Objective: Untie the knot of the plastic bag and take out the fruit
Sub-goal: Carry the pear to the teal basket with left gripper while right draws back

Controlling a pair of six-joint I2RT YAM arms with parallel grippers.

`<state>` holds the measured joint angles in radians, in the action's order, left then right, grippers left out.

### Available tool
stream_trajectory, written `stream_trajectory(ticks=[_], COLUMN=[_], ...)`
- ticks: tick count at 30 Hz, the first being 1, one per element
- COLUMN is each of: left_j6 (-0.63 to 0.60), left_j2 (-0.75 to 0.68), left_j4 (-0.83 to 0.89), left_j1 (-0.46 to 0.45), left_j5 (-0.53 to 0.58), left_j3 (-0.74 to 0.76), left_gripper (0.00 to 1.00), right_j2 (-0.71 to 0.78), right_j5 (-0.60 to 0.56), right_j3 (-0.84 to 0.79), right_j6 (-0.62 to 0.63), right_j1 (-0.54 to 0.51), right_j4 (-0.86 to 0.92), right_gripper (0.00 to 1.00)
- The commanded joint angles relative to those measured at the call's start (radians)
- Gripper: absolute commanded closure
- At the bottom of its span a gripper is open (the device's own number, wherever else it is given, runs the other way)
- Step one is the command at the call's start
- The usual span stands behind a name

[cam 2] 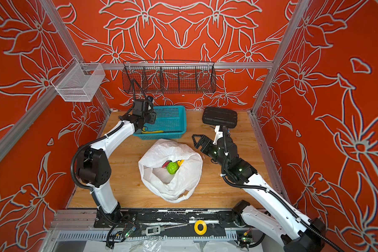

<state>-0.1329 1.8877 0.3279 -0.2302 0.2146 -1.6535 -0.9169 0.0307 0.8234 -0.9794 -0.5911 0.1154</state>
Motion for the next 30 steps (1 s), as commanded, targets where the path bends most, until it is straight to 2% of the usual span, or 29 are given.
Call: stream_trajectory(ticks=[1,8,17,23,30], left_j6=[-0.023,-0.110,-0.113,-0.088,-0.075], left_j2=[0.095,0.314,0.494,0.521,0.488], left_j4=[0.043,0.118,0.232,0.236,0.201], left_j1=[0.027,0.062,0.075,0.086,0.091], left_j5=[-0.016,0.020,-0.006,0.025,0.012], left_j3=[-0.075,-0.285,-0.469,-0.449,-0.367], left_gripper=[0.75,0.76,0.76,0.71,0.52], right_j2=[-0.020,-0.061,-0.083,-0.067,-0.041], right_j5=[-0.005,0.004,0.004,-0.001,-0.005], right_j3=[0.036,0.044,0.055,0.058,0.041], right_j6=[0.008,-0.026,-0.022,-0.012,-0.021], right_j1=[-0.002,-0.002,-0.002,-0.001,-0.002], right_j4=[0.039,0.004,0.008,0.027,0.030], right_gripper=[0.03,0.03,0.03,0.03,0.03])
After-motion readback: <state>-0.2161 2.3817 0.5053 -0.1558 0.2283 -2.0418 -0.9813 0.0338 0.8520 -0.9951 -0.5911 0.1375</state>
